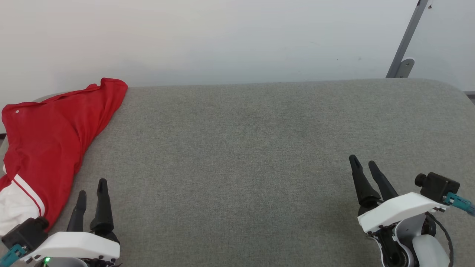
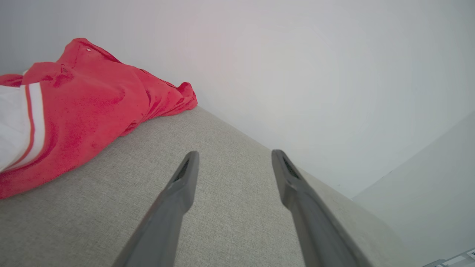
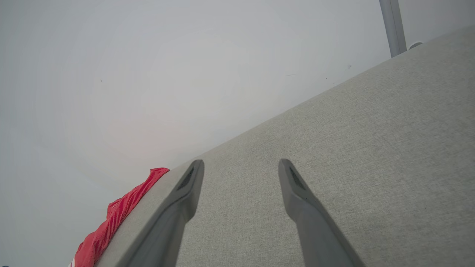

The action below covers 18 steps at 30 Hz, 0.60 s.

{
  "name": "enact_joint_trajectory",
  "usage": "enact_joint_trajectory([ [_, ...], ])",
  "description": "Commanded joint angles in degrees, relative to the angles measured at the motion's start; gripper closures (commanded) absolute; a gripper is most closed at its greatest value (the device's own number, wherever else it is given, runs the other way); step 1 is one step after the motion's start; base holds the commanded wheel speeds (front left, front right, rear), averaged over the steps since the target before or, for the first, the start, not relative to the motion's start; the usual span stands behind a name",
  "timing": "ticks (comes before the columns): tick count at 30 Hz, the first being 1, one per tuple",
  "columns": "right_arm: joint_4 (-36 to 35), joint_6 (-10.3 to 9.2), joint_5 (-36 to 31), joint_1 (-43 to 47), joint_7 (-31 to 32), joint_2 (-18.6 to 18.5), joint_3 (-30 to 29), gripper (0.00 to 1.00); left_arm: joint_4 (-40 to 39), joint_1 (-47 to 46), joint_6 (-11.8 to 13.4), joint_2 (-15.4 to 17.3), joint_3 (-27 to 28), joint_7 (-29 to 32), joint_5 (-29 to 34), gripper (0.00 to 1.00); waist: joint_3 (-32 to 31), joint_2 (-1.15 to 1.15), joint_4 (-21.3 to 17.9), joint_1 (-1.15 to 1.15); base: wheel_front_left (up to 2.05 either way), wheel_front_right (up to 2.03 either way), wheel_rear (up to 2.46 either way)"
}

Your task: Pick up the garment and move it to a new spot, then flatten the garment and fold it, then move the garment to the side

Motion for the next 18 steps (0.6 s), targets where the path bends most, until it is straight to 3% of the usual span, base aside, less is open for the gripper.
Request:
enact_joint_trajectory([
  [1, -0.64, 0.10, -1.19, -1.37, -0.48, -0.35, 0.21, 0.00, -0.86, 0.21, -0.14, 0.65, -0.11, -0.43, 1.07, 0.00, 0.00, 0.00, 0.01, 0.00, 0.00, 0.00, 0.00],
  [18, -1.01, 0.11, -10.58, -1.84, -2.18, -0.43, 0.19, 0.00, -2.10, 1.00, -1.19, 0.87, 0.33, -2.99, 10.80, 0.00, 0.04, 0.00, 0.18, 0.00, 0.00, 0.00, 0.00],
])
